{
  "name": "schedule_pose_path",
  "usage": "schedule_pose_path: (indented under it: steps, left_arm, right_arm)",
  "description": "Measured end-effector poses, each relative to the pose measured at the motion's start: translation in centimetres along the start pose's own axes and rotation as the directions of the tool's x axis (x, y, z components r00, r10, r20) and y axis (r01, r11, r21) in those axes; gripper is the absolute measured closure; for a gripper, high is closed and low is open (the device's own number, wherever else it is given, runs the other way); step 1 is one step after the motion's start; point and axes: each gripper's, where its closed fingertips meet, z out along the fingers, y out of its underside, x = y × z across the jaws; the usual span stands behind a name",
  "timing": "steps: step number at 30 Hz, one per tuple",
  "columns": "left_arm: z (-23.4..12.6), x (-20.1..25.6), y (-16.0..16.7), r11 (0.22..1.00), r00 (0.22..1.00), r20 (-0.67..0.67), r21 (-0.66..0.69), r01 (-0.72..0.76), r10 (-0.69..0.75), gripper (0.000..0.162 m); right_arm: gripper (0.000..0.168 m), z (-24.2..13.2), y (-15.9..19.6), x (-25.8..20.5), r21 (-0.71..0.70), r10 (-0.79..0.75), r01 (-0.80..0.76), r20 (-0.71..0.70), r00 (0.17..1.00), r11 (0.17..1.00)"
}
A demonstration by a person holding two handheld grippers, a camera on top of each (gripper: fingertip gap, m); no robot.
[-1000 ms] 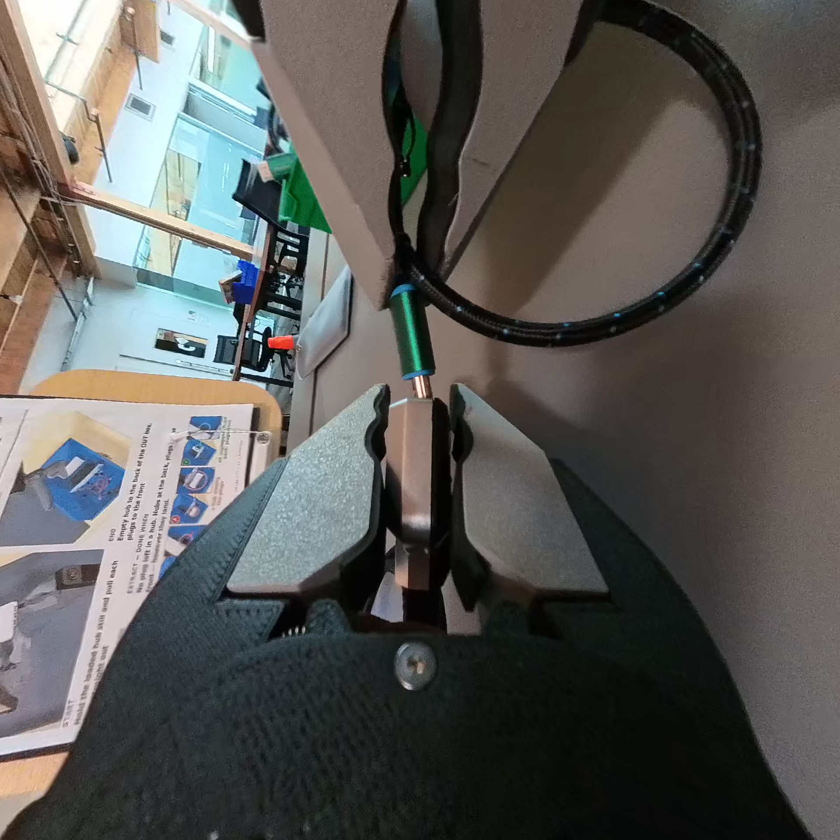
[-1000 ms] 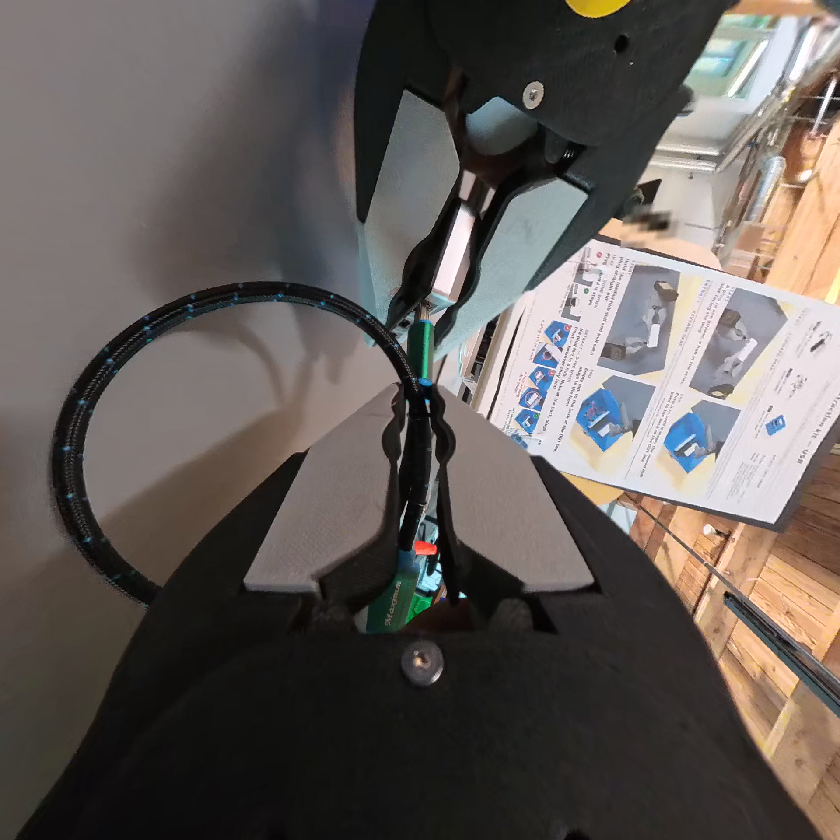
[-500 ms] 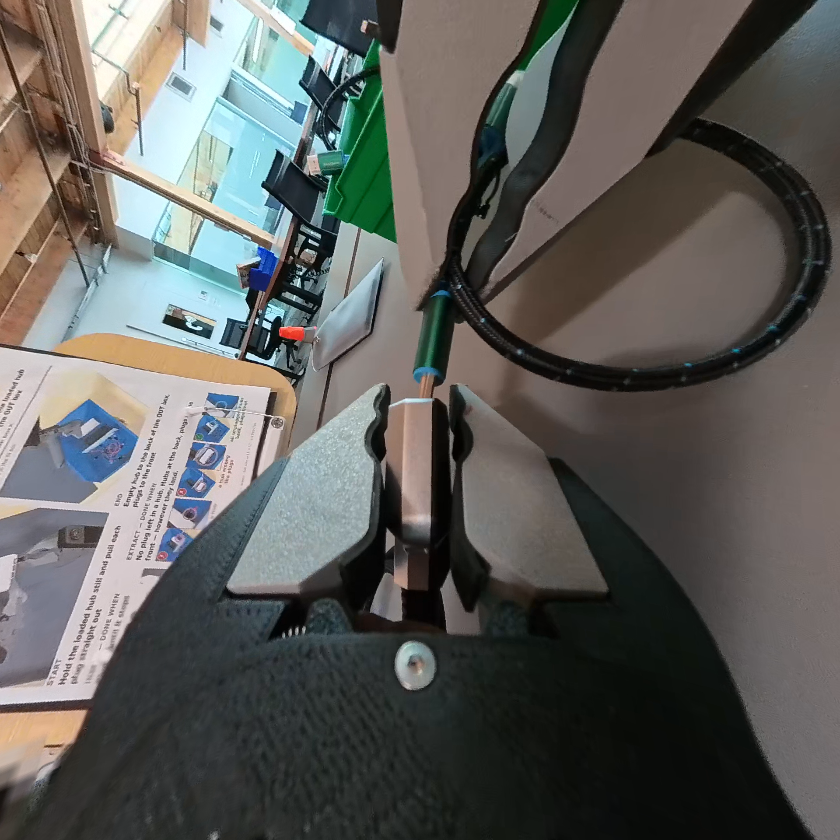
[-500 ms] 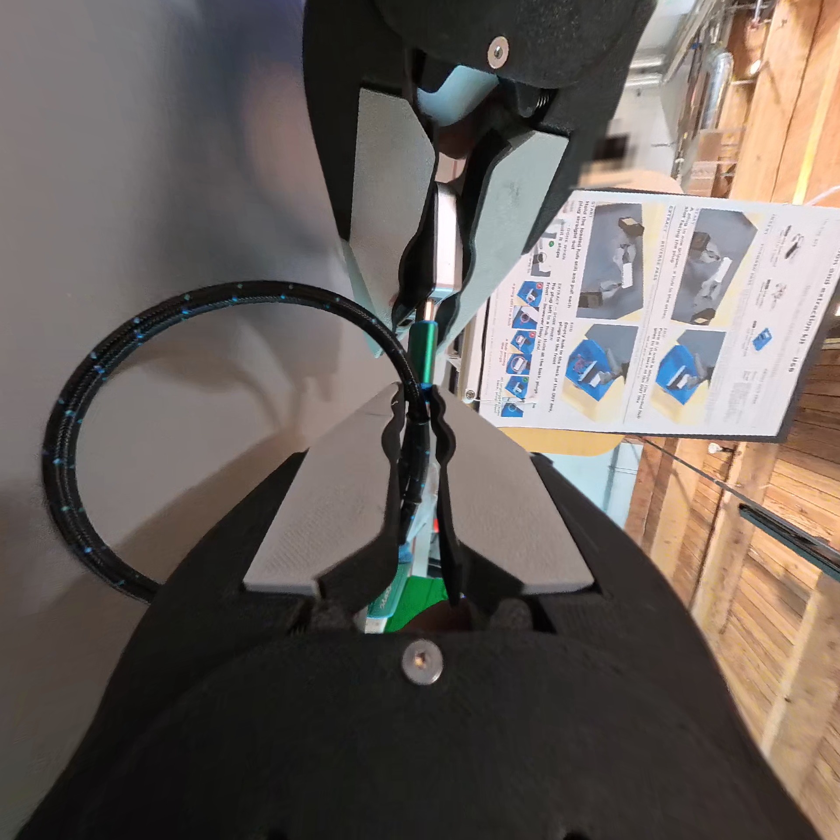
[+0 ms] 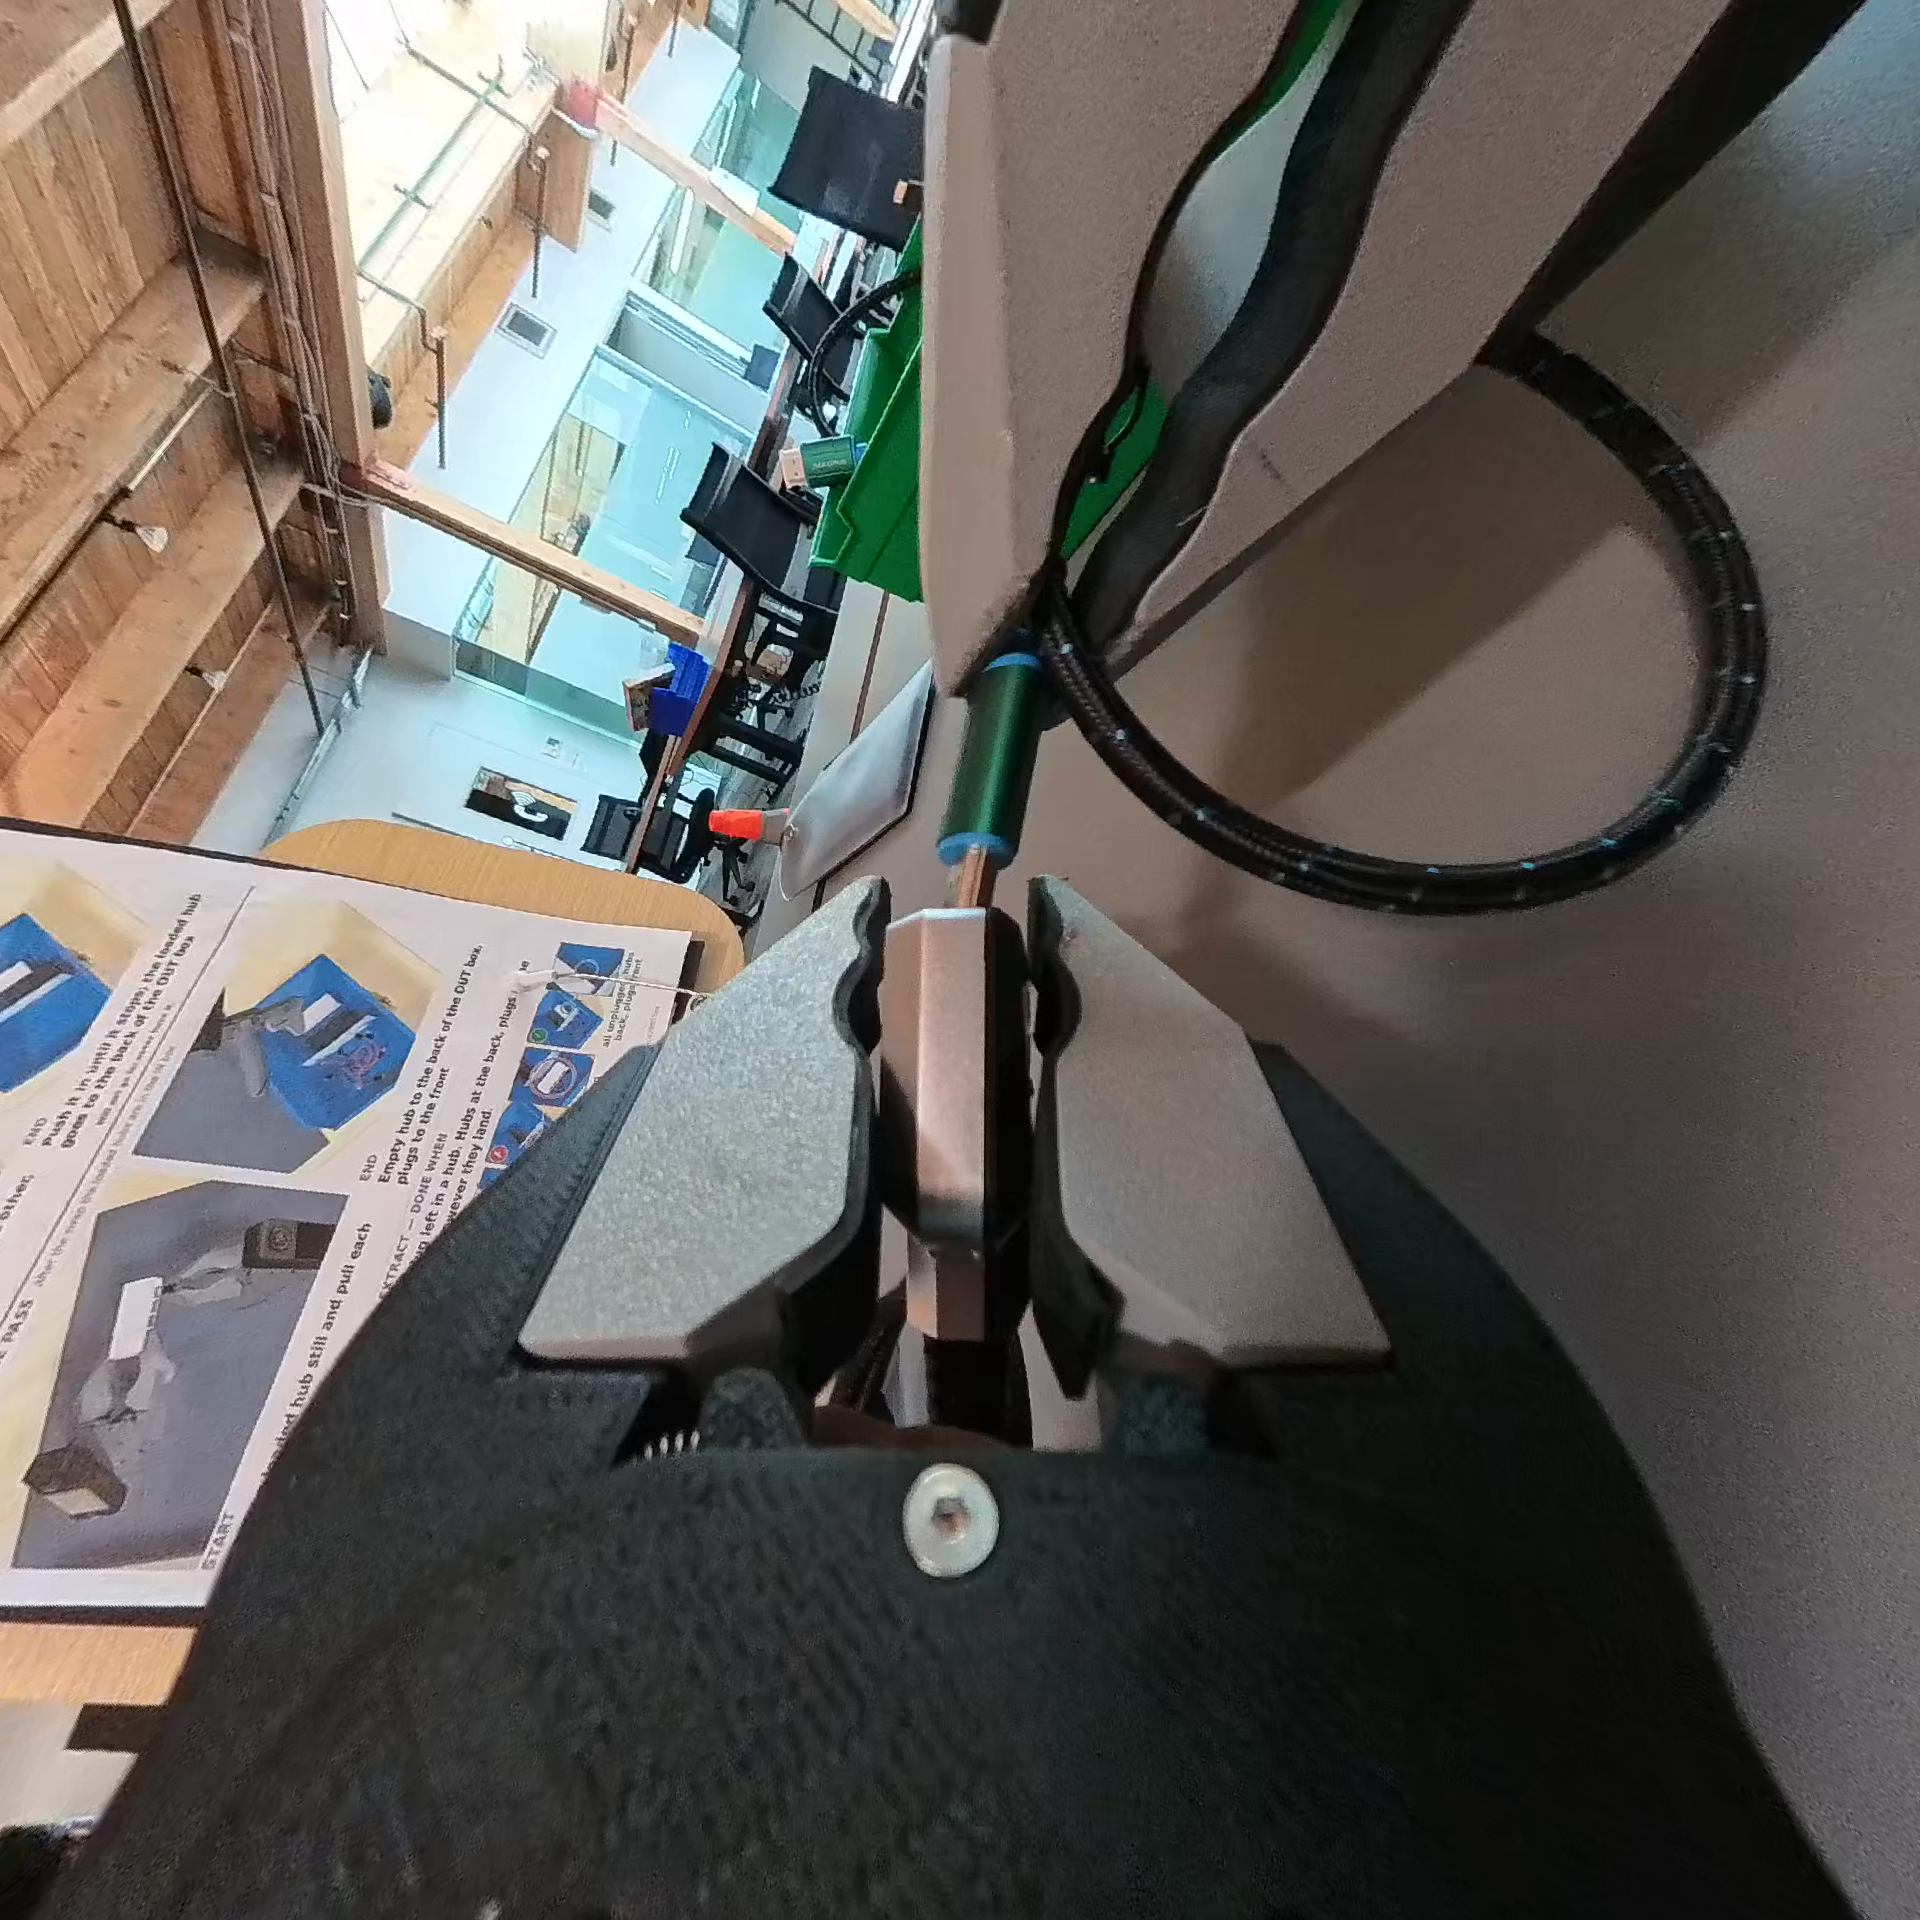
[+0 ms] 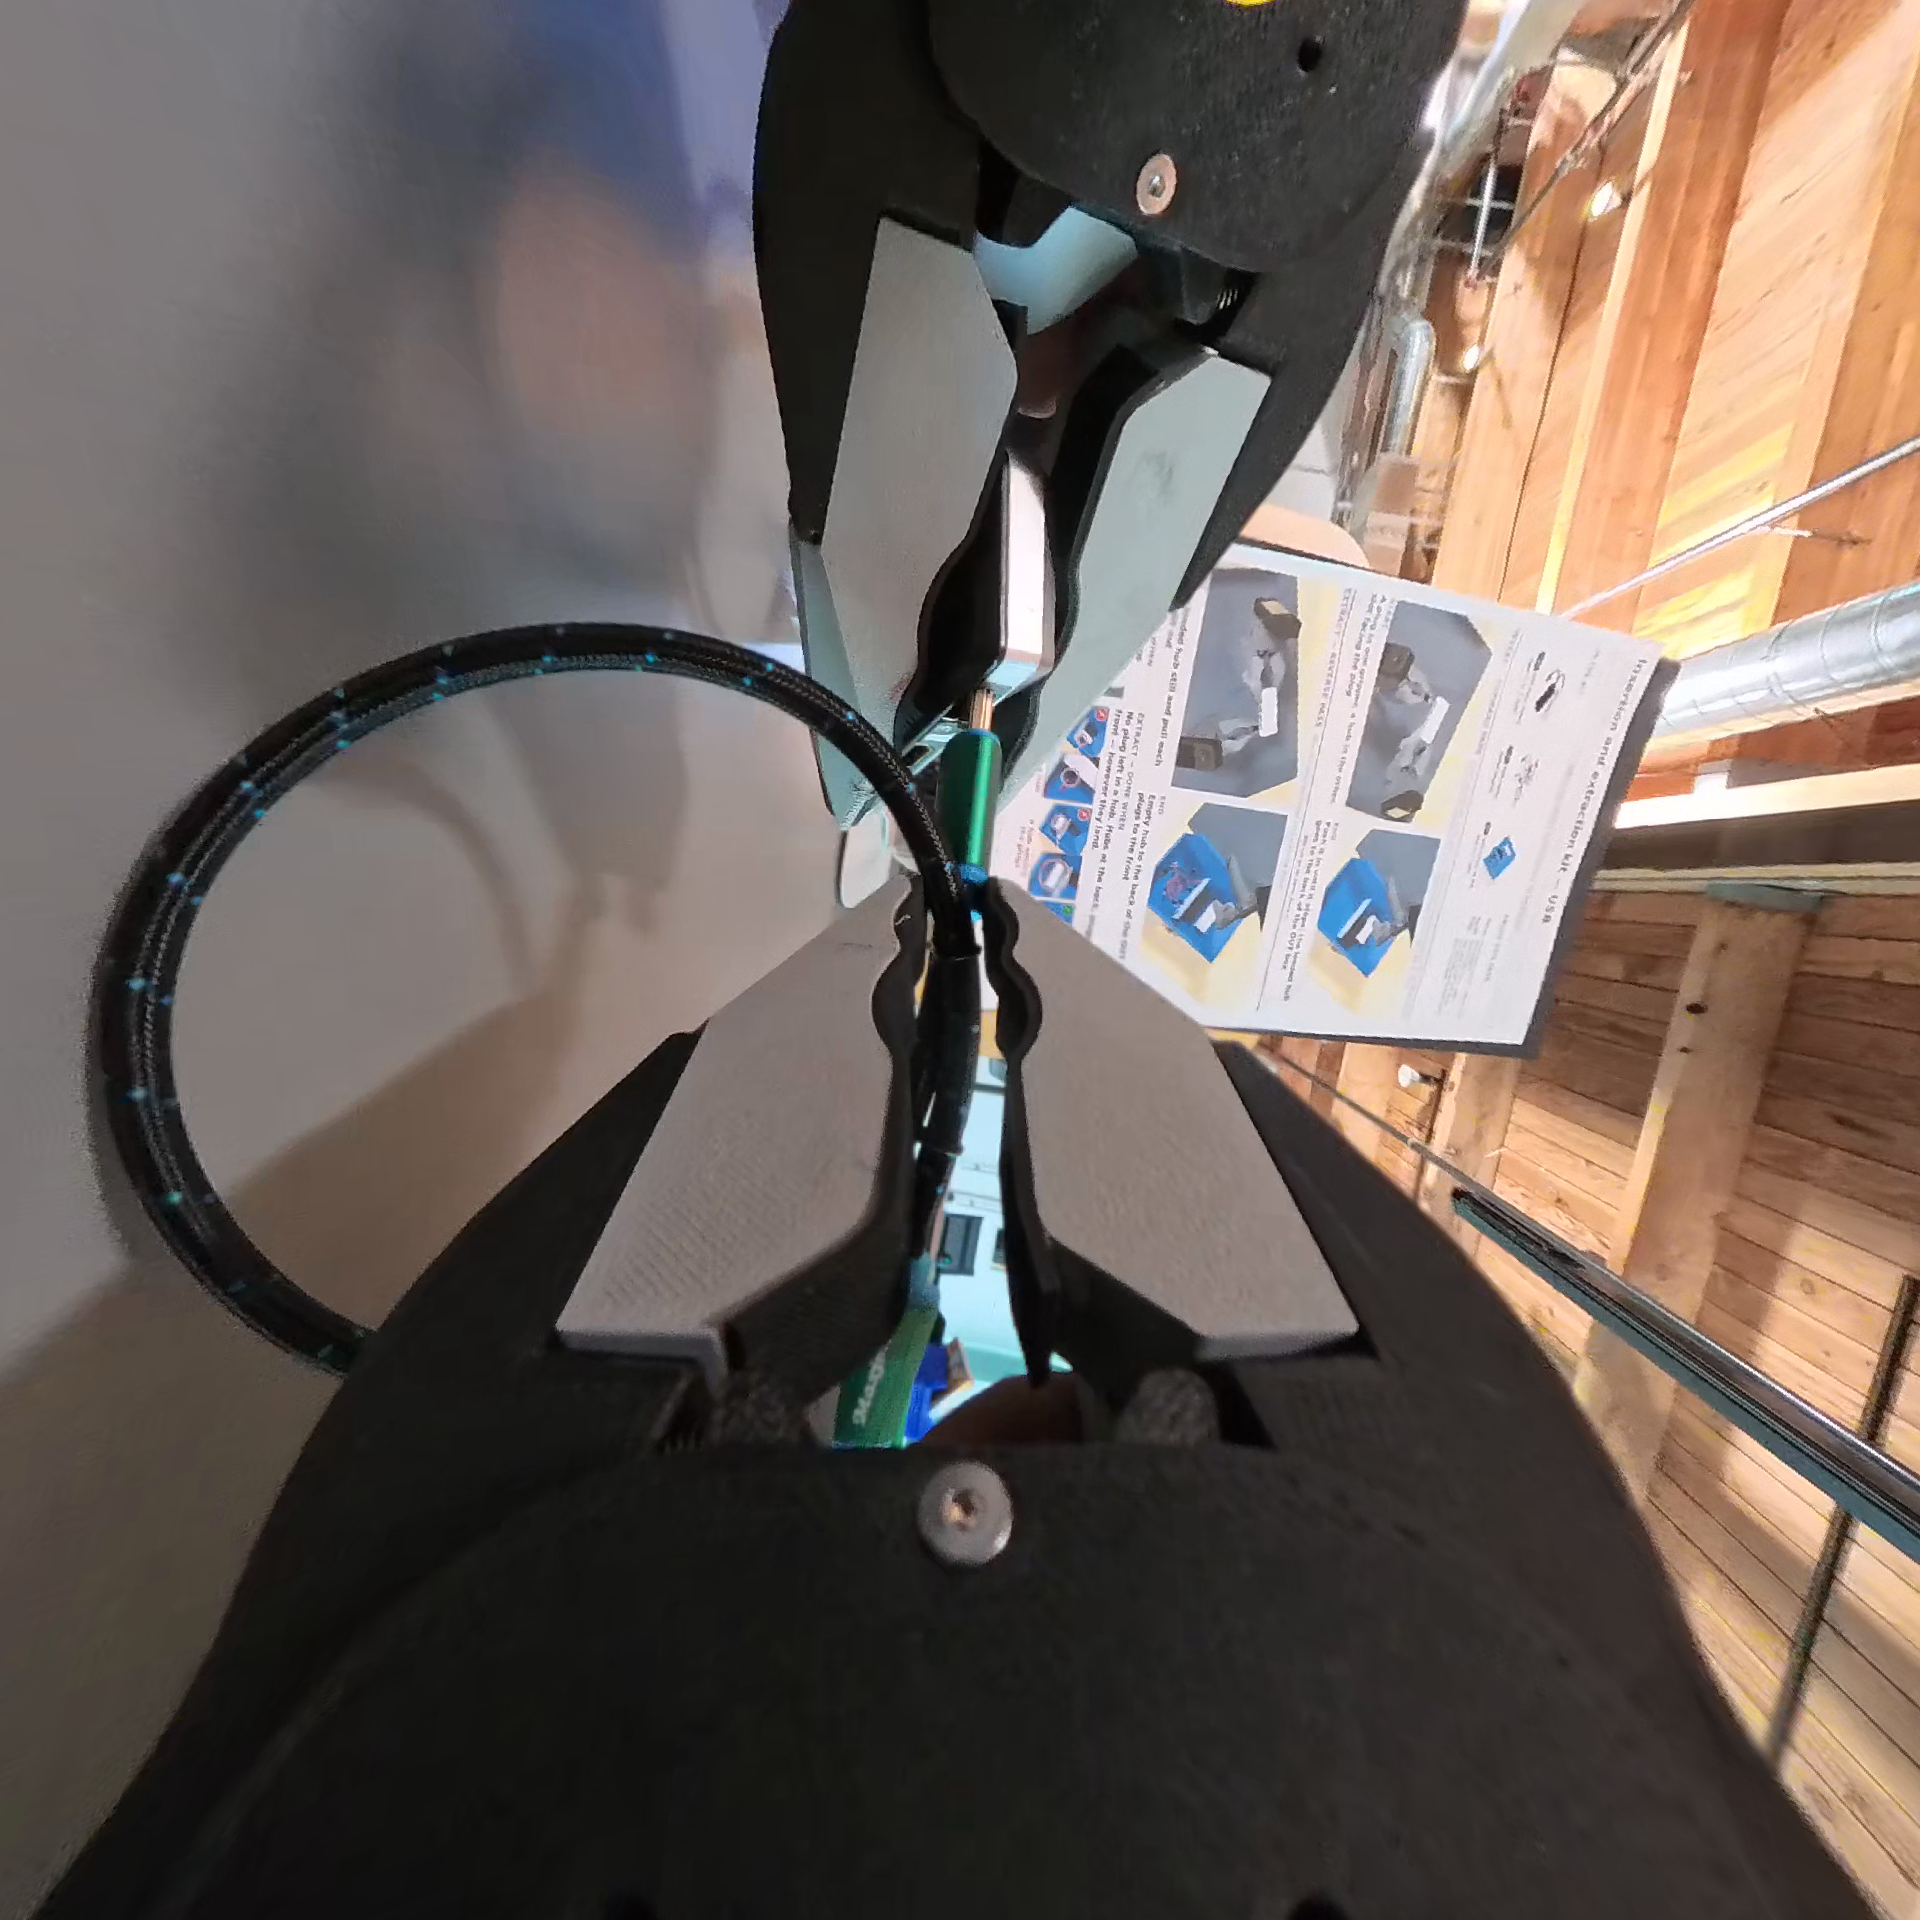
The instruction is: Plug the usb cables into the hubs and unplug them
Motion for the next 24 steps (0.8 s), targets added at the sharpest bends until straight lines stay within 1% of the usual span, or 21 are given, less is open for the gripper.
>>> schedule_pose_path:
  steps: [2,6,8,15,17,22,24]
  left_arm:
    - [0.0,0.01,-0.04,1.0,1.0,0.005,0.0,-0.011,0.011,0.137]
    - [-0.09,-0.23,-0.26,1.0,1.0,0.021,0.011,-0.015,0.014,0.138]
    - [-0.22,-0.38,-0.5,1.0,1.0,0.024,0.028,-0.002,0.001,0.137]
    - [-0.36,-0.26,-0.65,0.998,1.0,0.013,0.053,0.015,-0.015,0.137]
    - [-0.33,-0.14,-0.74,0.998,1.0,0.011,0.057,0.012,-0.013,0.137]
    - [-0.09,-0.02,-0.69,0.999,1.0,0.019,0.029,-0.021,0.02,0.137]
    - [-0.01,0.15,-0.58,0.999,0.999,0.015,0.015,-0.036,0.036,0.137]
  right_arm:
    - [0.161,-0.01,-0.01,-0.16,0.023,0.017,-0.017,0.019,1.0,1.0]
    - [0.161,-0.06,-0.08,-0.27,0.055,0.121,-0.126,0.085,0.989,0.991]
    - [0.161,-0.04,-0.05,-0.07,0.054,0.148,-0.154,0.098,0.984,0.987]
    - [0.161,-0.08,-0.11,-0.09,0.024,0.098,-0.102,0.124,0.987,0.995]
    - [0.161,-0.2,-0.15,-0.33,0.02,0.119,-0.125,0.17,0.978,0.992]
    - [0.161,-0.33,0.13,-0.29,0.021,0.221,-0.238,0.304,0.927,0.971]
    - [0.161,-0.29,0.24,-0.41,0.012,0.22,-0.239,0.342,0.913,0.971]
